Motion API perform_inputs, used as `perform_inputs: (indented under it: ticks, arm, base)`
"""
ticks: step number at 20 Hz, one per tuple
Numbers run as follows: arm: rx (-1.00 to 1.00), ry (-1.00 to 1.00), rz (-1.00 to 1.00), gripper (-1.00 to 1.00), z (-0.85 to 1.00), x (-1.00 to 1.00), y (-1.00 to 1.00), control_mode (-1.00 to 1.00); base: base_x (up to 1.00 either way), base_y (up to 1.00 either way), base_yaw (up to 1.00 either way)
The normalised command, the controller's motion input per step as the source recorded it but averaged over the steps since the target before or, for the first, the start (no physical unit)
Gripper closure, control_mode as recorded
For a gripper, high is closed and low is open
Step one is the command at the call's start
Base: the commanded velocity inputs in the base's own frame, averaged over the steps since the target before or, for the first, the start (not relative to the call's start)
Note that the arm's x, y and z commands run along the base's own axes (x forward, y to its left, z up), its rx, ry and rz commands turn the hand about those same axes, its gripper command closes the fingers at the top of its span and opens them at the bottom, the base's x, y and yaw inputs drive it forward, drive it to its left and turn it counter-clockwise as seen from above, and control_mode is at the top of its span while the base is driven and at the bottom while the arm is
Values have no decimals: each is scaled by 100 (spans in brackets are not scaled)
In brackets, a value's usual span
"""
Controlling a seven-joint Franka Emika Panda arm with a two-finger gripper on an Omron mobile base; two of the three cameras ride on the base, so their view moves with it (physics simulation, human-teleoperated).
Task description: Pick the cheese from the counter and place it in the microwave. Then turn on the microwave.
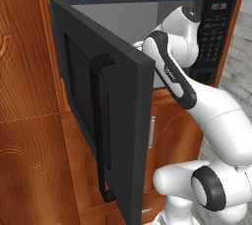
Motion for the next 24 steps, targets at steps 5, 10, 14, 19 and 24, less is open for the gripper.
perform_inputs:
  ticks: [5, 10, 14, 19, 24]
  arm:
    - [0, 0, 0, 100, -25, 52, 20, -100]
    - [0, 0, 0, 100, -25, 48, 18, -100]
    - [0, 0, 0, 100, -25, 32, 9, -100]
    - [0, 3, 0, 100, -26, 23, 1, -100]
    - [0, 2, 0, 100, -20, 27, 2, -100]
  base:
    - [0, 0, 0]
    - [0, 0, 0]
    - [0, 0, 0]
    - [0, 0, 0]
    - [0, 0, 0]
